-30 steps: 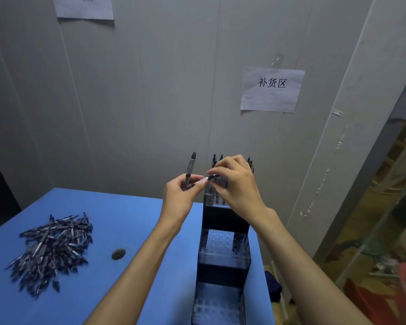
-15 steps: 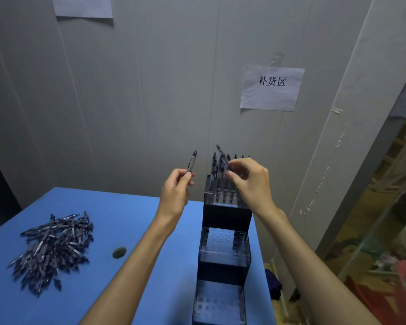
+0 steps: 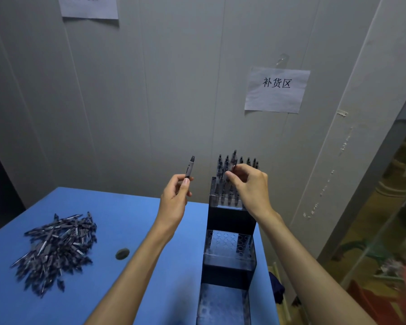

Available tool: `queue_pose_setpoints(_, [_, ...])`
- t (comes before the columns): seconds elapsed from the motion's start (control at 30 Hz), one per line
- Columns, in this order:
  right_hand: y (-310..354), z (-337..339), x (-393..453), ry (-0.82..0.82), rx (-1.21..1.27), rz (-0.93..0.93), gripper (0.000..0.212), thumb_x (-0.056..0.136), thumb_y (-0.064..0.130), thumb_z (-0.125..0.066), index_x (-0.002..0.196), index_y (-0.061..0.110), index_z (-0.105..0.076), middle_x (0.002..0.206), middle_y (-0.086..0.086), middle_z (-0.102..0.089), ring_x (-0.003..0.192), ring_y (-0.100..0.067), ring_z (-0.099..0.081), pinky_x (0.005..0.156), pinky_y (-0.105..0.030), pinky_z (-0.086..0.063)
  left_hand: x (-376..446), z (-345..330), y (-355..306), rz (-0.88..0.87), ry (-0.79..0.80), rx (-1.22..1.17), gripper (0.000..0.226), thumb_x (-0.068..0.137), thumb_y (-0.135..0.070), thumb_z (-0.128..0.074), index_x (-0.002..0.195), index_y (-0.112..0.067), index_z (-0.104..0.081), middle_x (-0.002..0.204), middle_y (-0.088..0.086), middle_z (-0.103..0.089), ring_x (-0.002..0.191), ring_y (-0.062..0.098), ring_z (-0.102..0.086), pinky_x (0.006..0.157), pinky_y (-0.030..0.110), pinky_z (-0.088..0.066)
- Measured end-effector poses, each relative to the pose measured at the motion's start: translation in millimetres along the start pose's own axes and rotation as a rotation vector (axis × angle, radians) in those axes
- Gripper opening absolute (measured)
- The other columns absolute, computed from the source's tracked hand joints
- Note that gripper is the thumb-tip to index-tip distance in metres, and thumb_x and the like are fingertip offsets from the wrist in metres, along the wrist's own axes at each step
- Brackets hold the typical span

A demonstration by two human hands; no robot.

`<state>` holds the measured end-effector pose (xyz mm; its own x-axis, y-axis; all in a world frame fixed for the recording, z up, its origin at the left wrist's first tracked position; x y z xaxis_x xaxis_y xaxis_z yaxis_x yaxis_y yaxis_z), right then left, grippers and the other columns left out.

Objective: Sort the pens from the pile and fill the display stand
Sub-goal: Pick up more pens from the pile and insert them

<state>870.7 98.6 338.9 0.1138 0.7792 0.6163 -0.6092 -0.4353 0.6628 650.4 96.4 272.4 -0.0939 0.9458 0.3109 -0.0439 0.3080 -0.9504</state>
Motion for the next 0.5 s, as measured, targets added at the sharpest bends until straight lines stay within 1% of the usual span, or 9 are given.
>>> queue_pose_setpoints(0.13, [-9,-10,0,0.039,-0.054,-0.018,0.016,0.088,0.026,-0.076,0.095,0.011,-0.077,0.08,0.006,-0.072,0.077,-0.003,-0.067,0.079,-0.024,-0.057,1,1,5,0.015,-0.002,0.009,0.017,0.108,-0.029,-0.046,0.109,-0.025,-0.062,0.078,-0.005,-0.056,0.061,0.004,-0.044,0.052,0.018,-0.035])
queue_pose_setpoints(0.23, [-20,-20,-5,0.115,-0.119,-0.048,0.016,0.086,0.027,-0.078,0.091,0.011,-0.078,0.079,0.005,-0.074,0.076,-0.005,-0.068,0.083,-0.029,-0.058,2,2,9,0.046,-0.014,-0.004,0.016,0.107,-0.027,-0.049,0.104,-0.019,-0.061,0.075,-0.004,-0.059,0.059,0.008,-0.042,0.052,0.02,-0.035])
queue_pose_setpoints(0.3, [-26,-25,-10,0.135,-0.138,-0.063,0.017,0.086,0.028,-0.078,0.089,0.012,-0.078,0.079,0.005,-0.074,0.077,-0.005,-0.069,0.083,-0.032,-0.059,3,1,10,0.046,-0.014,-0.024,0.016,0.106,-0.027,-0.05,0.102,-0.016,-0.061,0.074,-0.004,-0.061,0.056,0.007,-0.041,0.052,0.021,-0.034])
queue_pose_setpoints(0.4, [-27,-25,-12,0.143,-0.114,-0.08,0.017,0.086,0.028,-0.078,0.09,0.012,-0.079,0.08,0.005,-0.075,0.077,-0.003,-0.069,0.085,-0.03,-0.058,2,-2,7,0.025,-0.002,-0.028,0.015,0.106,-0.028,-0.052,0.105,-0.018,-0.063,0.074,-0.004,-0.061,0.057,0.004,-0.043,0.054,0.02,-0.035])
queue_pose_setpoints(0.5, [-27,-21,-12,0.156,-0.096,-0.09,0.019,0.085,0.028,-0.079,0.095,0.012,-0.079,0.084,0.005,-0.076,0.079,-0.002,-0.069,0.086,-0.026,-0.058,2,-6,6,0.016,0.016,0.007,0.016,0.105,-0.033,-0.052,0.109,-0.024,-0.065,0.077,-0.008,-0.059,0.062,0.001,-0.047,0.06,0.018,-0.038])
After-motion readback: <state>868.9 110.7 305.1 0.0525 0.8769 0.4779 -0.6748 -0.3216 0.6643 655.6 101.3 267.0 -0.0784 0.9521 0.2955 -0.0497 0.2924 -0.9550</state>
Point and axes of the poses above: each hand's wrist, its own x-axis towards the middle knuckle, its own z-axis out of the back of the hand, y = z × x, the point moved 9 cm from there along x, towards the middle knuckle
